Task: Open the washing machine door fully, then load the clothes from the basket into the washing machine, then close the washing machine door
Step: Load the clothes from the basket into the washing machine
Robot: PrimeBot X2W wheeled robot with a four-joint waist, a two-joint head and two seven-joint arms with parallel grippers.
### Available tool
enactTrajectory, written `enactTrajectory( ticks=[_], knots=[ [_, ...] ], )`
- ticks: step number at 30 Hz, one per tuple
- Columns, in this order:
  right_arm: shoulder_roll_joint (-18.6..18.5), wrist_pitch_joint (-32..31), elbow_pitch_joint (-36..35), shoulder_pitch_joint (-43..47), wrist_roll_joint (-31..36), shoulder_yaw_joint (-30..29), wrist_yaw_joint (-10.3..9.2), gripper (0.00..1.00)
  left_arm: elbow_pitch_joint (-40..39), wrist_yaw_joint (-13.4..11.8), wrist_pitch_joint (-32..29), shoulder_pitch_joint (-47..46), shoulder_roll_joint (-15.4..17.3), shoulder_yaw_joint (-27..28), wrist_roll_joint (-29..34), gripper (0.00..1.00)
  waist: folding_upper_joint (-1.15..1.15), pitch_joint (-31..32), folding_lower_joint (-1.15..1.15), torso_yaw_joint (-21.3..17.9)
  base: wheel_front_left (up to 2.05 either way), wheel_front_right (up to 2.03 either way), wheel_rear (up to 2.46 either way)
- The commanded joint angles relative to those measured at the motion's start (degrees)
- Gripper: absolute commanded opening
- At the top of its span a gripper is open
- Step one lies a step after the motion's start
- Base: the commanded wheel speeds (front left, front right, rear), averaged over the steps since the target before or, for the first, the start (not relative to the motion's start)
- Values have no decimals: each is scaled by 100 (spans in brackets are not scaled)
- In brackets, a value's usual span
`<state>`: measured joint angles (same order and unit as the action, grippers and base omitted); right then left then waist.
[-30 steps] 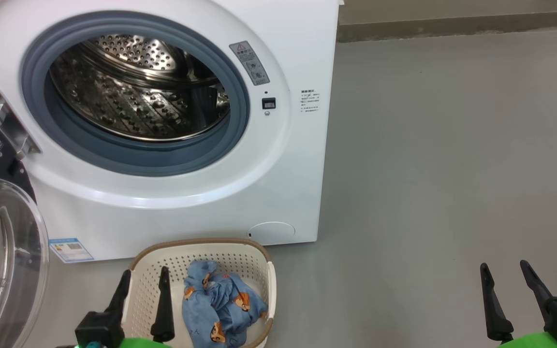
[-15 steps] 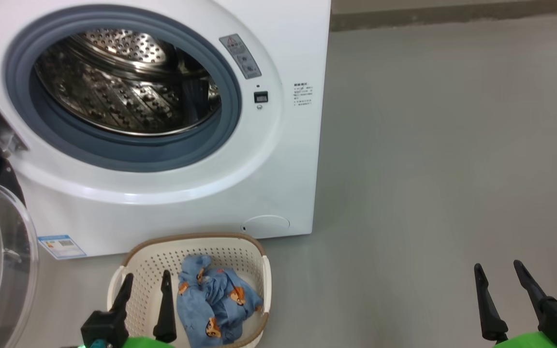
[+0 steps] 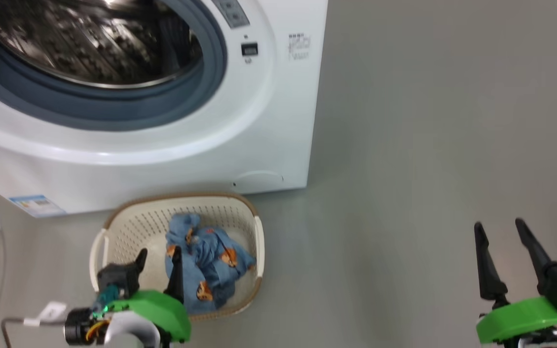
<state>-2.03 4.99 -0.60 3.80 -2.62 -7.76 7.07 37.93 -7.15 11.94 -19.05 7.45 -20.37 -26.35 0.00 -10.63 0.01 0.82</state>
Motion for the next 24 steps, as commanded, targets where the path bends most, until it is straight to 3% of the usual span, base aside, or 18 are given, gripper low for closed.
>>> enactTrajectory(
  ticks=[1, 12, 17, 24],
  knots=[
    [-85, 80, -172, -216, -61, 119, 42, 100, 97, 37, -17, -308, 75, 155, -46, 100, 0, -493, -1, -127, 0, 0, 0],
    [-85, 269, -149, -745, -130, 192, 42, 100, 2303, 691, -563, -1718, -215, 118, -417, 100, 0, -1696, -1, -363, 0, 0, 0],
    [-85, 353, -204, -1044, -176, 267, 42, 100, 3084, 736, -778, -2358, -225, 254, -612, 100, 0, -2395, -1, -547, 0, 0, 0],
    [-85, 475, -260, -1343, -223, 316, 42, 100, 3413, 758, -1003, -2889, -76, 463, -862, 100, 0, -3111, -1, -707, 0, 0, 0]
  ],
)
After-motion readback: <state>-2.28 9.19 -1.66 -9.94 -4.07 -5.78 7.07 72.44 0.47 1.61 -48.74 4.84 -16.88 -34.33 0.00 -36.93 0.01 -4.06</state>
